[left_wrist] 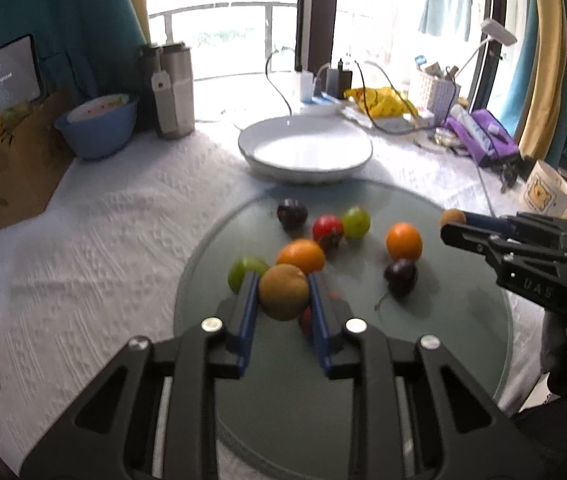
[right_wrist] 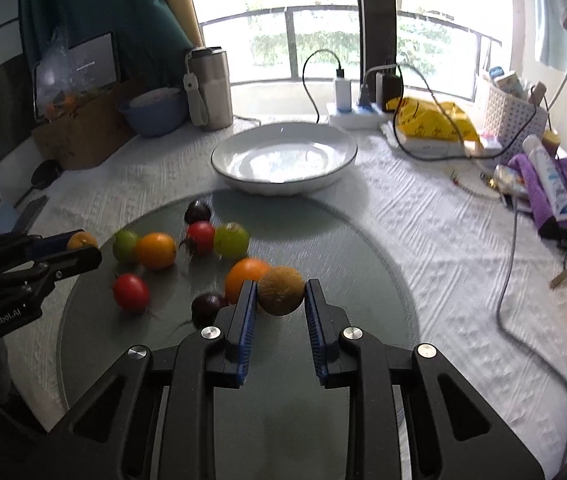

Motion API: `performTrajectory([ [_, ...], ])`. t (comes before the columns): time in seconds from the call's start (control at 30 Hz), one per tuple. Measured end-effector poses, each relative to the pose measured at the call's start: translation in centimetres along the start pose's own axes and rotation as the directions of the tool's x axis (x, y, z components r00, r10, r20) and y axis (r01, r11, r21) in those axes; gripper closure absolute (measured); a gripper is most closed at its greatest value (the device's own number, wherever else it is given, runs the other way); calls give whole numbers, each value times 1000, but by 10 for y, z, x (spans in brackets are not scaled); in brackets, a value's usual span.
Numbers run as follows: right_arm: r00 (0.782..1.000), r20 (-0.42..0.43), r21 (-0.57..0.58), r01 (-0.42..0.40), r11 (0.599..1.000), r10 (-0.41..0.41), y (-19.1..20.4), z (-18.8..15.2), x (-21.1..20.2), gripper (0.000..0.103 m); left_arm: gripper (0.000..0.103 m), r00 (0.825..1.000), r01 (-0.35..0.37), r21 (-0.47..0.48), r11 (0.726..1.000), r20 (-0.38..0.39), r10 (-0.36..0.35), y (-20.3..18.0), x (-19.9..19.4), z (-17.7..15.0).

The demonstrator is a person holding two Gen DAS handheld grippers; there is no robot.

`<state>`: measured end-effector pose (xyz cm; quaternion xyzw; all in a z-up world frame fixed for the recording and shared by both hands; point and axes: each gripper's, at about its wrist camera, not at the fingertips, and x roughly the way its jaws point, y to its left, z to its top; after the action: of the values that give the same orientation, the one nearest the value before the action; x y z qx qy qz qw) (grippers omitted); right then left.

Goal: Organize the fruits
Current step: 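Carry the brown kiwi to the white plate and release it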

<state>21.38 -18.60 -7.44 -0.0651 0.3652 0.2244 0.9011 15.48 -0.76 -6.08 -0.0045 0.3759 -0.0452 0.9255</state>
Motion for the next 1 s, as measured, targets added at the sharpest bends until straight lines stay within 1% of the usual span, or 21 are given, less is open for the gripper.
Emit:
performTrajectory([
  [0.1,1000,11,-5,13,1000,-13,-5,11,3,77,77,1000,14,7,1000,16,-14,3,7,13],
  [0.27,999,31,-17,36,999,-35,-16,32,13,77,77,999,37,-1,999,8,-37,12,26,34],
  [0.37,998,39,-16,40,999,-40,-20,44,22,77,77,999,44,21,999,17,-45,15,39,51],
  [0.57,1000,27,-39,17,999,-15,-20,67,47,77,77,997,74,24,997,12,-74,18,67,76],
  [0.73,999,13,-45,-30,999,30,-15,82,72,77,77,993,119,-6,993,-1,-119,21,89,95],
  [0.87,998,-13,-45,-56,997,55,-12,88,90,77,77,992,123,-21,992,-29,-124,22,109,106],
  [1.0,997,-45,-34,-66,997,64,-14,88,104,77,77,990,129,-43,991,-53,-132,26,123,109],
])
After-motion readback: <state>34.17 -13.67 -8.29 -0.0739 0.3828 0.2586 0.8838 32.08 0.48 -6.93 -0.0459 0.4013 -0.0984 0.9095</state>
